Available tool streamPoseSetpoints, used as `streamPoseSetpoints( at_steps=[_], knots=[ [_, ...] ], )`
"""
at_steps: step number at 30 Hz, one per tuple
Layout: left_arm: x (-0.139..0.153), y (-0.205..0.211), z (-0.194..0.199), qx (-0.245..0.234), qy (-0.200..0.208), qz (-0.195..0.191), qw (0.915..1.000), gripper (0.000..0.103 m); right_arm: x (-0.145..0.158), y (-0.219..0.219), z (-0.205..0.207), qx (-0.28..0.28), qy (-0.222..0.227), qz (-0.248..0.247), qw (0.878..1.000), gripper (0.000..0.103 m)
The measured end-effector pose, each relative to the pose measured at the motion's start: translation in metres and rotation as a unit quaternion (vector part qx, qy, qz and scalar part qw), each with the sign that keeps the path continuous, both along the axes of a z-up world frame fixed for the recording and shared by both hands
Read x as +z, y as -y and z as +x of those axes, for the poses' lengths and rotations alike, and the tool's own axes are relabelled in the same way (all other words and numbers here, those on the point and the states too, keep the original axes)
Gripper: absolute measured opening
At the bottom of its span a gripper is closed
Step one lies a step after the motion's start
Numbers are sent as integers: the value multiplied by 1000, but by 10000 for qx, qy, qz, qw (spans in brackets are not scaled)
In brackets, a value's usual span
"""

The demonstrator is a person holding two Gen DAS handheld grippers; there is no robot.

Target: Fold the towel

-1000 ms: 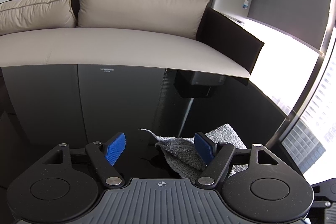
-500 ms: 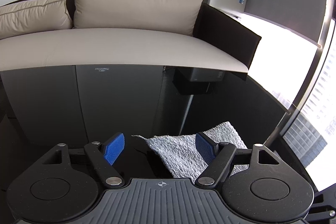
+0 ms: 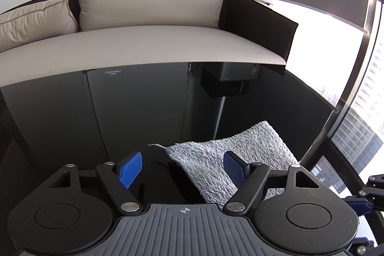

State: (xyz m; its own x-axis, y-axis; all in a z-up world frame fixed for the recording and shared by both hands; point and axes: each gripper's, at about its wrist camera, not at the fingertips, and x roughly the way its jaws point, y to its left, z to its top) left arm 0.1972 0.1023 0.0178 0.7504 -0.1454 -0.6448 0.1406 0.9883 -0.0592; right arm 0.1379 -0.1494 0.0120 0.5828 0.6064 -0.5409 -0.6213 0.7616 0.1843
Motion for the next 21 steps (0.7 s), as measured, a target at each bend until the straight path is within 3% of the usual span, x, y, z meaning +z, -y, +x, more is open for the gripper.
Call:
streamPoseSetpoints(
  at_steps=[8,13,17,21],
  knots=[
    [1,6,-7,73,-8,136,9999,80,-3,12,10,-407,6,-50,9992,45],
    [3,10,-15,140,19,243,9996,92,-8,22,17,-713,28,-79,9974,52],
    [9,11,-28,249,107,277,9992,102,-9,31,21,-956,32,-2,9954,63],
    [14,11,-39,424,148,318,9985,102,-10,37,23,-1116,75,20,9937,74]
  ],
)
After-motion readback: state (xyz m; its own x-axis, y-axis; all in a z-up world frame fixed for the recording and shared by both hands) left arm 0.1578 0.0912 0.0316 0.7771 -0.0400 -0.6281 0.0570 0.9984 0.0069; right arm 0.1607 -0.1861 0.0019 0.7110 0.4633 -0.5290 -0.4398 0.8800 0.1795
